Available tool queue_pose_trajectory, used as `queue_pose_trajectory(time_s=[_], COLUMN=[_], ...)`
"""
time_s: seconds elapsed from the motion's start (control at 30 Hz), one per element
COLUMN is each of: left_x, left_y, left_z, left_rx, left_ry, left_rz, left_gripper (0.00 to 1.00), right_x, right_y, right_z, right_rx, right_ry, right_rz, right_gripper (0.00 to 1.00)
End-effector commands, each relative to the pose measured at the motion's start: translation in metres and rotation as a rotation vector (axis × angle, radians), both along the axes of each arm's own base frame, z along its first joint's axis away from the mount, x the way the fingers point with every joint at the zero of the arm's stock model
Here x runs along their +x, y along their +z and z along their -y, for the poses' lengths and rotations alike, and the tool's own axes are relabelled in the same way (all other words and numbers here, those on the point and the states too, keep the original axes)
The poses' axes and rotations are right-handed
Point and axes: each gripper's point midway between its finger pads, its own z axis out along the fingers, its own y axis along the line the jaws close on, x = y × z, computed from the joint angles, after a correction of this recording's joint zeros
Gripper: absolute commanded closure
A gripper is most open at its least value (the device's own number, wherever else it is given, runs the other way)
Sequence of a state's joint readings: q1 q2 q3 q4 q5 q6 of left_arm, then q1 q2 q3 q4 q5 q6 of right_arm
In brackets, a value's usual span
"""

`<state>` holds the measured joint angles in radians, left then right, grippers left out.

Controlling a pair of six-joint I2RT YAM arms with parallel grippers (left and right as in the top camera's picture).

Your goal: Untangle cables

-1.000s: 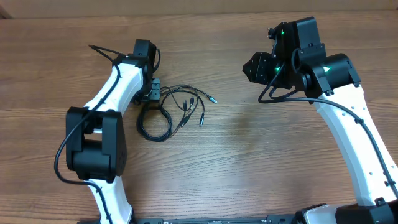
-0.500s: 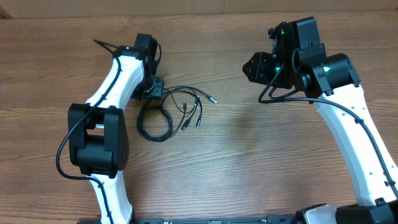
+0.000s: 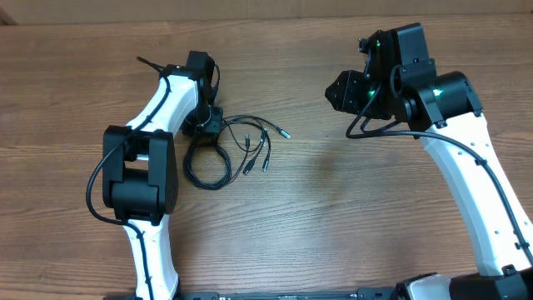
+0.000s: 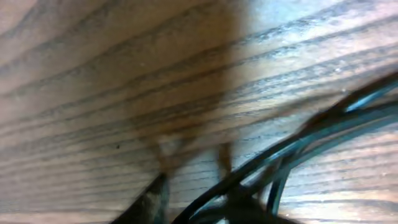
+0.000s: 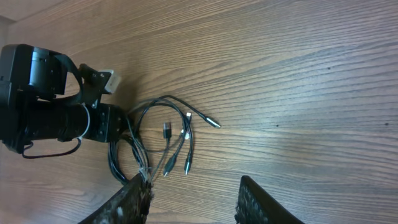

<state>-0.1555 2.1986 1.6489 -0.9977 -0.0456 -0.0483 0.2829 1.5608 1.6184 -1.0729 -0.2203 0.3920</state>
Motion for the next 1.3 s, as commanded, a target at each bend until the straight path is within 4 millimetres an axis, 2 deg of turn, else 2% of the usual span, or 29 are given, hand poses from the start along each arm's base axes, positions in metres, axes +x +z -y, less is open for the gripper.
queue_pose_trajectory(time_s=[0.0,0.1,0.2,0.33,0.4,0.5,0.63,0.73,0.93,1.07,1.13,1.17,1.2,1.27], left_x=[0.004,0.009,0.022,0.033,0.029,0.022,0.015,0.013,0.013,0.013,0.013,0.013,0.013,0.014], left_y=[0.002,0.023,0.063,0.140,0.190,0.219,0.232,0.237,0.240,0.240,0.241,0.242,0.242,0.244], left_z=[-0.002,-0.020,-0.018,0.008,0.035,0.052,0.068,0.079,0.087,0.088,0.089,0.090,0.090,0.094], left_rx=[0.023,0.118,0.106,-0.039,-0.212,-0.318,-0.419,-0.491,-0.539,-0.541,-0.551,-0.555,-0.559,-0.584], left_ry=[0.021,0.173,0.228,0.232,0.211,0.193,0.176,0.165,0.156,0.161,0.163,0.171,0.173,0.167], left_rz=[0.015,0.041,0.080,0.137,0.159,0.165,0.145,0.126,0.121,0.120,0.119,0.118,0.118,0.117], left_gripper=[0.96,0.96,0.96,0.96,0.96,0.96,0.96,0.96,0.96,0.96,0.96,0.96,0.96,0.96], right_x=[0.003,0.003,0.003,0.003,0.002,-0.004,-0.013,-0.016,-0.016,-0.019,-0.021,-0.022,-0.023,-0.016], right_y=[0.001,0.001,0.001,0.003,0.005,0.010,0.018,0.014,-0.022,-0.046,-0.052,-0.056,-0.057,-0.070], right_z=[0.002,0.002,0.002,0.000,-0.006,-0.021,-0.041,-0.052,-0.078,-0.105,-0.118,-0.129,-0.133,-0.134], right_rx=[-0.009,-0.010,-0.009,0.002,0.030,0.077,0.156,0.202,0.275,0.288,0.289,0.289,0.288,0.250], right_ry=[-0.003,-0.003,-0.003,0.004,0.025,0.138,0.277,0.345,0.412,0.474,0.504,0.529,0.534,0.472], right_rz=[0.011,0.010,0.013,0.017,0.015,0.034,0.052,0.034,-0.101,-0.157,-0.160,-0.153,-0.152,-0.177], right_gripper=[0.56,0.56,0.56,0.57,0.57,0.57,0.57,0.57,0.57,0.56,0.51,0.42,0.38,0.36])
